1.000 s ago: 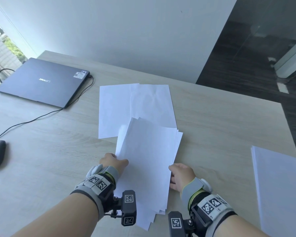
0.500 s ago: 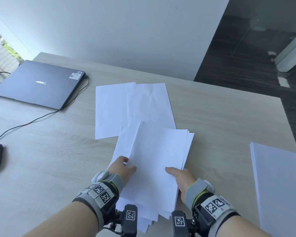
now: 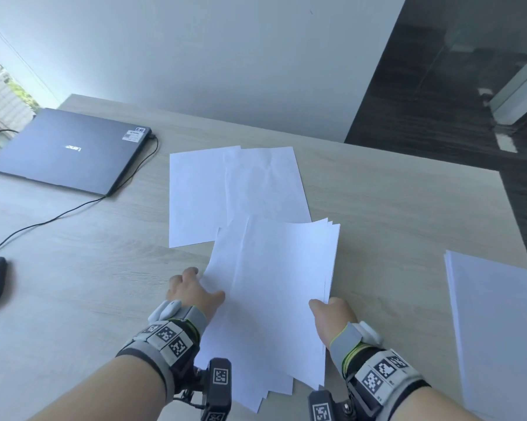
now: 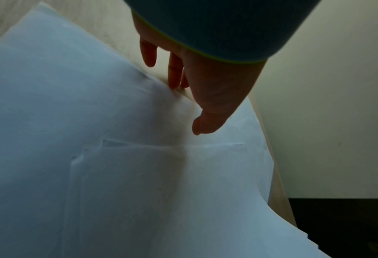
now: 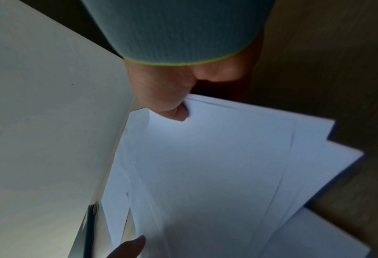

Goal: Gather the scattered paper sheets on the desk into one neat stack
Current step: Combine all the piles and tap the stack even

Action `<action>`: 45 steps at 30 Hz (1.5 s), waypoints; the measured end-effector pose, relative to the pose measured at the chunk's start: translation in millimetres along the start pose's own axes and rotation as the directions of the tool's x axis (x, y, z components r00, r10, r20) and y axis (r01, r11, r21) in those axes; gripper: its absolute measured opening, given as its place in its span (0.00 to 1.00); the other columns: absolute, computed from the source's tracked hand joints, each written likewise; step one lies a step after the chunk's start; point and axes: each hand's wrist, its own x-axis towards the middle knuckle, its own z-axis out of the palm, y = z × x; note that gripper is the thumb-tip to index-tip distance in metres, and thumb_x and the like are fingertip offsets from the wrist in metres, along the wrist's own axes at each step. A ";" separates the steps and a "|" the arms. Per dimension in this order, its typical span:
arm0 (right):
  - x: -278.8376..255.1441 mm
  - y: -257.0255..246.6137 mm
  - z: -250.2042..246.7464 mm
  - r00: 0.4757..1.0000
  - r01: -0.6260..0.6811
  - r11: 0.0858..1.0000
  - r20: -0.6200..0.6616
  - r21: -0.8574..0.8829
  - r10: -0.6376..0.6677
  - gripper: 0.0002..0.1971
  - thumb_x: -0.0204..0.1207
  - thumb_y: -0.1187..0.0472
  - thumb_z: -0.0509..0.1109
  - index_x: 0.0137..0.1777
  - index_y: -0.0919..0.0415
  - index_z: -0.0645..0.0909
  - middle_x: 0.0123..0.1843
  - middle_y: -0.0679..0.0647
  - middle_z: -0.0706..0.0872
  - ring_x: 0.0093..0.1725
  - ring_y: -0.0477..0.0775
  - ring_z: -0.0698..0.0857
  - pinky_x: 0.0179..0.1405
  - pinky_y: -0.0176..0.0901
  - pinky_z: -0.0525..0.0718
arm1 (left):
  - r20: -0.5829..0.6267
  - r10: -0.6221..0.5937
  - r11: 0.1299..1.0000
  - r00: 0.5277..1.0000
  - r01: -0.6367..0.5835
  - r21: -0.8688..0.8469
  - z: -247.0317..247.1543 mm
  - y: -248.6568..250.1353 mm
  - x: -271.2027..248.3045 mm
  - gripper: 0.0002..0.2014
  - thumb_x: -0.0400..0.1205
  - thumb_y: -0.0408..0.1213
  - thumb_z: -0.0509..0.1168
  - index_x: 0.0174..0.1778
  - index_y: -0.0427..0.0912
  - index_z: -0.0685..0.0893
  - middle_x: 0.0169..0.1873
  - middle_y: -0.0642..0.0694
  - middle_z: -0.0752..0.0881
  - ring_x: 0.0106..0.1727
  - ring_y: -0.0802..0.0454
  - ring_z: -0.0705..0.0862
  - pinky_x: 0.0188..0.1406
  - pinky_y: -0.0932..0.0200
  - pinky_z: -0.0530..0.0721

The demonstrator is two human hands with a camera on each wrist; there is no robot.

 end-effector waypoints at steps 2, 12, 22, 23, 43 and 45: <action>2.2 -1.4 0.3 1.000 -0.018 1.000 0.004 0.019 0.018 0.16 0.73 0.63 0.64 0.31 0.57 0.59 0.27 0.51 0.61 0.31 0.55 0.60 0.35 0.46 0.60 | 0.035 0.004 0.999 0.999 -0.003 -0.043 1.7 4.7 -0.5 0.41 0.75 0.50 0.71 0.84 0.48 0.64 0.76 0.42 0.70 0.61 0.37 0.84 0.60 0.42 0.86; 9.4 4.9 6.1 0.991 -0.131 0.985 0.013 -0.113 0.134 0.12 0.55 0.52 0.61 0.31 0.51 0.58 0.28 0.50 0.61 0.35 0.56 0.62 0.40 0.52 0.61 | 0.132 -0.042 0.969 0.990 0.072 -0.236 1.6 19.0 0.5 0.10 0.73 0.44 0.73 0.45 0.43 0.84 0.32 0.49 0.84 0.32 0.49 0.80 0.36 0.58 0.78; -6.9 13.0 -0.9 0.991 -0.013 0.998 0.132 0.061 0.005 0.12 0.65 0.57 0.66 0.41 0.67 0.80 0.35 0.58 0.79 0.33 0.57 0.76 0.37 0.46 0.76 | 0.170 0.018 0.864 0.985 0.070 -0.499 -1.2 1.6 1.0 0.23 0.75 0.41 0.77 0.62 0.51 0.74 0.45 0.44 0.89 0.42 0.41 0.89 0.36 0.54 0.83; -6.5 15.0 -1.8 0.988 -0.017 0.996 0.156 0.082 0.004 0.16 0.63 0.56 0.67 0.44 0.69 0.83 0.36 0.59 0.84 0.34 0.58 0.79 0.38 0.47 0.81 | 0.179 0.038 0.855 0.983 0.061 -0.515 -1.7 -1.8 4.2 0.21 0.76 0.40 0.76 0.62 0.51 0.76 0.45 0.44 0.91 0.43 0.40 0.91 0.41 0.51 0.87; 14.5 -47.3 -14.3 0.882 0.442 0.842 -0.022 -0.308 -0.471 0.11 0.81 0.51 0.64 0.59 0.50 0.84 0.60 0.49 0.83 0.61 0.56 0.82 0.60 0.49 0.81 | 0.226 0.103 0.879 0.969 0.017 -0.476 -8.7 -48.3 16.9 0.16 0.77 0.29 0.72 0.59 0.46 0.88 0.46 0.42 0.94 0.46 0.39 0.93 0.57 0.40 0.91; 26.8 -63.7 -9.3 0.838 0.509 0.771 0.017 -0.383 -0.545 0.17 0.83 0.53 0.62 0.70 0.49 0.80 0.73 0.49 0.77 0.72 0.56 0.75 0.70 0.52 0.76 | 0.220 0.109 0.877 0.969 0.011 -0.481 -13.7 -54.4 17.5 0.18 0.74 0.31 0.73 0.59 0.49 0.88 0.45 0.44 0.94 0.46 0.40 0.93 0.56 0.42 0.91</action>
